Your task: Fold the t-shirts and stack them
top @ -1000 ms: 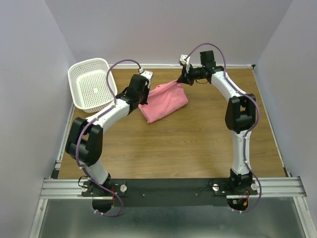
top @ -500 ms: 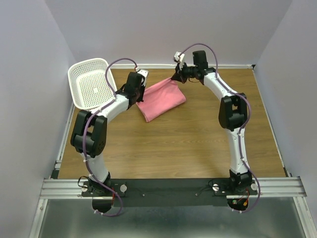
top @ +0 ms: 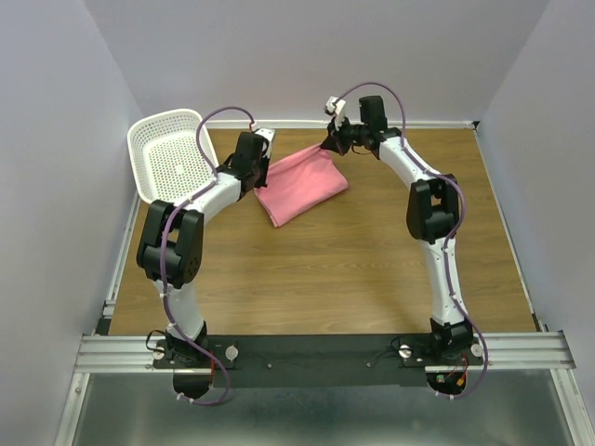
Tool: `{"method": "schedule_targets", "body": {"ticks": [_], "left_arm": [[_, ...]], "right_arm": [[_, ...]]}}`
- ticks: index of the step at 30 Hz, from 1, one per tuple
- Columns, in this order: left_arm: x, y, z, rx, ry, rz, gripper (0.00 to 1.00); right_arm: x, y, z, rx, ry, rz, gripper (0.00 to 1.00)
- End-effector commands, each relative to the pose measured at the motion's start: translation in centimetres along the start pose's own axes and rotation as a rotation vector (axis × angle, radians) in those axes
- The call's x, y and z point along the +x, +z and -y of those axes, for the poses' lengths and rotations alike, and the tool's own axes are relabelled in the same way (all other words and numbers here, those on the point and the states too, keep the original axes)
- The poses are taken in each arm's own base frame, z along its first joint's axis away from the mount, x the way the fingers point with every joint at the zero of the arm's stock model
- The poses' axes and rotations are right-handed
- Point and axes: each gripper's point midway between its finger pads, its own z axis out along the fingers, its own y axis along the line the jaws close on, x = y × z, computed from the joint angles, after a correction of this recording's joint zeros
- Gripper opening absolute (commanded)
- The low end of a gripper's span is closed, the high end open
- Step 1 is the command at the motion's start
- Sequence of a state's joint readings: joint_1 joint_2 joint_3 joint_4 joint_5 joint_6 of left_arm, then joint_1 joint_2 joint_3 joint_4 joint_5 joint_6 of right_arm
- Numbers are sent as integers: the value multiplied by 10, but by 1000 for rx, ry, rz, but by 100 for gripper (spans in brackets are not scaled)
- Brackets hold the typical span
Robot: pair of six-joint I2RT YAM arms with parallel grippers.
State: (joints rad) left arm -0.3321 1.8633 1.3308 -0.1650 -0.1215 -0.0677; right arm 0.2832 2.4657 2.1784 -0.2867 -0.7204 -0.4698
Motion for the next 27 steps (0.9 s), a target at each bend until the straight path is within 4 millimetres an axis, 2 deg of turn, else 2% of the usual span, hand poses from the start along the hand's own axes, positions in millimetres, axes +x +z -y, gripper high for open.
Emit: {"method": "schedule_targets", "body": {"ticks": [1, 4, 5, 6, 7, 8, 9, 10, 11, 12, 13, 14, 15, 17, 18, 19, 20, 21, 22, 23, 24, 26, 27], "left_arm": [[-7, 1, -10, -28, -9, 10, 0], [-6, 5, -14, -48, -20, 1, 0], [-6, 7, -16, -59, -29, -1, 7], [-10, 6, -23, -99, -52, 10, 31], [-13, 5, -27, -122, -60, 20, 40], [-18, 4, -31, -144, -71, 33, 43], [-34, -3, -39, -169, -87, 70, 50], [-46, -10, -48, -217, -111, 103, 65], [-59, -19, -54, -244, -125, 138, 67], [-86, -39, -59, -261, -149, 215, 68], [-99, -52, -64, -276, -164, 257, 76], [-112, -66, -64, -269, -172, 301, 77], [-133, -93, -63, -239, -184, 382, 77], [-144, -120, -59, -192, -190, 447, 77], [-141, -141, -55, -155, -189, 478, 77], [-143, -151, -43, -82, -179, 512, 77], [-139, -160, -37, -39, -175, 525, 77], [-121, -172, -31, 3, -181, 526, 77], [-116, -179, -22, 56, -177, 545, 77], [-108, -185, -19, 79, -179, 549, 77], [-88, -195, -16, 101, -182, 546, 77], [-68, -203, -12, 128, -188, 540, 76], [-52, -212, -12, 130, -198, 544, 77]], "right_arm": [[0, 8, 18, 67, 1, 6, 1], [-2, 13, 21, 96, 13, 2, 2], [-1, 15, 23, 111, 24, 0, 6], [-6, 18, 26, 133, 29, 12, 27], [-4, 19, 33, 184, 96, 9, 37], [-6, 18, 39, 218, 136, 19, 47], [-12, 17, 46, 257, 166, 39, 58], [-17, 11, 60, 356, 262, 52, 64], [-18, 9, 64, 383, 295, 59, 68], [-27, 2, 65, 388, 300, 73, 70], [-29, -1, 63, 382, 303, 73, 70], [-32, -7, 62, 386, 306, 72, 71], [-25, -17, 57, 388, 341, 51, 77], [-10, -27, 47, 367, 389, 19, 81], [22, -32, 37, 341, 447, -38, 85], [24, -37, 25, 291, 473, -43, 87], [36, -40, 19, 273, 496, -66, 88], [47, -42, 12, 255, 549, -86, 89], [67, -41, -3, 216, 603, -130, 89], [73, -41, -9, 203, 628, -145, 89], [81, -38, -15, 187, 654, -158, 89], [89, -34, -26, 149, 723, -175, 88], [100, -31, -31, 136, 758, -198, 87]]}}
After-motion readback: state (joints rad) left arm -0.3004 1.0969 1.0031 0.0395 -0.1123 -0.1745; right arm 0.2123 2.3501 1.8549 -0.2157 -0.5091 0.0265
